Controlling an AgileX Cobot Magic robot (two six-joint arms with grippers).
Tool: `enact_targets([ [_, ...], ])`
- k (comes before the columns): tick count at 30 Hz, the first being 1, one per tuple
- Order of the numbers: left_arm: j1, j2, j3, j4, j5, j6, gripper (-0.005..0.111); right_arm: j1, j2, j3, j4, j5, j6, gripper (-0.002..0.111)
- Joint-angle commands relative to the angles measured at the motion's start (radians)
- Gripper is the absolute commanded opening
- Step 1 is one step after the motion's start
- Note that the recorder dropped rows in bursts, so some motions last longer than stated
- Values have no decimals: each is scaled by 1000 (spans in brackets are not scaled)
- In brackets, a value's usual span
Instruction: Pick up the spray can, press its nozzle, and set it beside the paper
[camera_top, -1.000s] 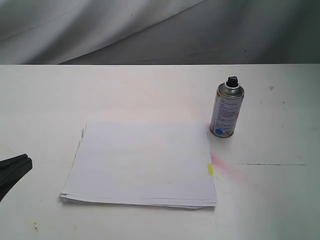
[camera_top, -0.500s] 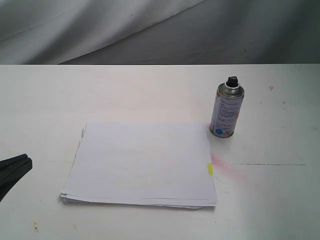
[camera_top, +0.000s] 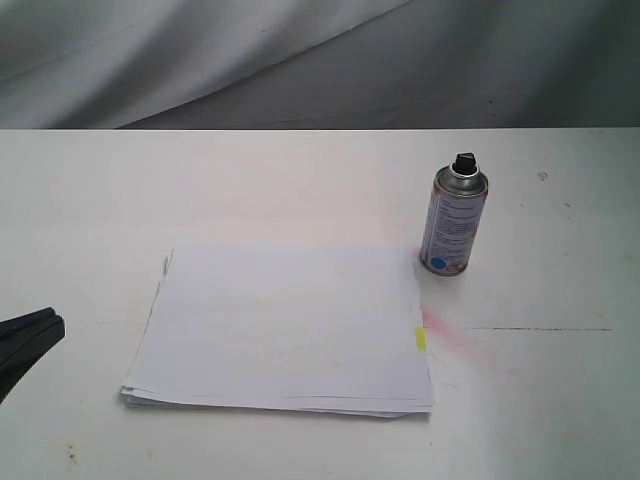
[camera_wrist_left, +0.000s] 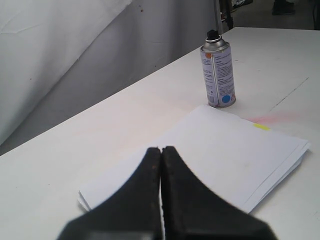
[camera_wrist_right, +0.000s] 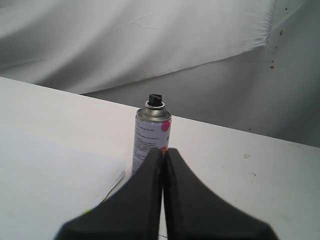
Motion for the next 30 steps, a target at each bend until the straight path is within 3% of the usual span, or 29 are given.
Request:
enact_targets([
  [1,-4,0,3,-19,-1,-8,0,-2,-3,3,-7,-3,-3,0],
  [16,-4,-114,1,-5,0,-51,0,-2,-3,3,-7,-5,-3,0],
  [19,-4,-170,-1,193,-13,-331,0,-2,-3,3,-7,-5,-3,0],
  [23,-4,-243,-1,578,-133,-893,0,-2,-3,3,-7,-5,-3,0],
  [26,-4,-288,-1,889,-194,-1227,0,-2,-3,3,-7,-5,-3,0],
  [30,-4,-343,7,1200,-216,-1539,0,-2,-3,3,-7,-5,-3,0],
])
